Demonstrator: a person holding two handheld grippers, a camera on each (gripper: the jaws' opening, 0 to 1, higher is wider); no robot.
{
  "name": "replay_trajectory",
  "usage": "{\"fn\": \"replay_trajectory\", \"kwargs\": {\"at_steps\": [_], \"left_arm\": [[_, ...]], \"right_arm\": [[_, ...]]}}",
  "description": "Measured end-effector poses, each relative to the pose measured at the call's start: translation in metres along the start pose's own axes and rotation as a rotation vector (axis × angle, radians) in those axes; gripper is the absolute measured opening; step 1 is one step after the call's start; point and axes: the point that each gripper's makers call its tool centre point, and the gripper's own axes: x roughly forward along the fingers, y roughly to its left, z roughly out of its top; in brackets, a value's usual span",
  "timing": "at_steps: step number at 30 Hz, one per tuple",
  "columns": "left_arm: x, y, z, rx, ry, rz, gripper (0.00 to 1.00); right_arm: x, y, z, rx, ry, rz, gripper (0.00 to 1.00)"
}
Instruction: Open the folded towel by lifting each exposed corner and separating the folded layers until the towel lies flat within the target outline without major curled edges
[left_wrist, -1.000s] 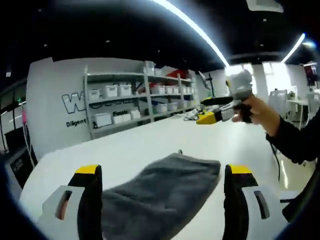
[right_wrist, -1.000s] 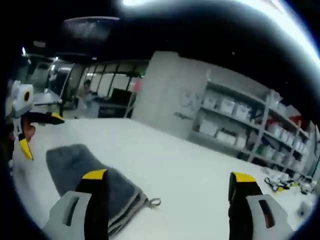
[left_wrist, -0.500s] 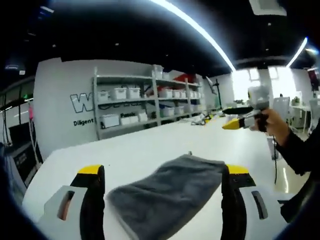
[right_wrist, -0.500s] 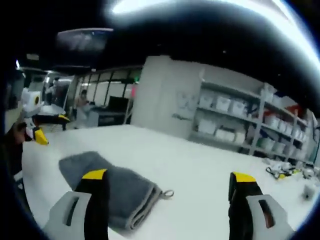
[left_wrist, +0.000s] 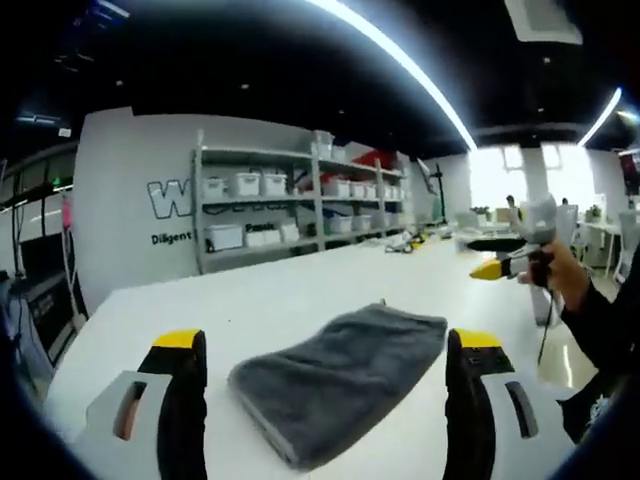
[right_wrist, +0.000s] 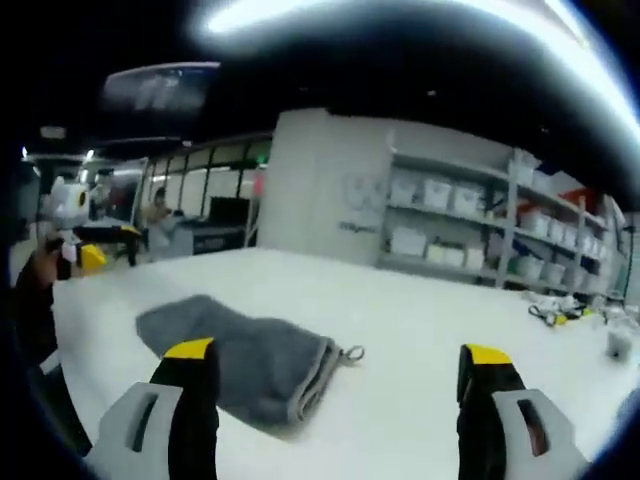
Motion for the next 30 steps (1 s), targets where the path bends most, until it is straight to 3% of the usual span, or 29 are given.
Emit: {"fn": "replay_trajectory", "kwargs": {"at_steps": [5, 15, 18, 30], "left_arm": [[-0.011, 0.015, 0.001, -0.009, -0.011, 0.038, 0.97], [-0.032, 0.042, -0.012, -0.010, 0.015, 0.120, 0.97], [-0.034, 0.054, -0.010, -0.039, 0.005, 0.159, 0.99], [-0.036, 0.064, -0.018, -0.048, 0.033, 0.165, 0.94]], "right_arm": [[-0.005, 0.006, -0.007, 0.035, 0.000, 0.012, 1.00], [-0.009, -0.008, -0.018, 0.019, 0.011, -0.011, 1.00], [-0.007, -0.006, -0.020, 0.060, 0.006, 0.009, 1.00], [-0.004, -0.014, -0.024, 0.035, 0.026, -0.019, 1.00]]}}
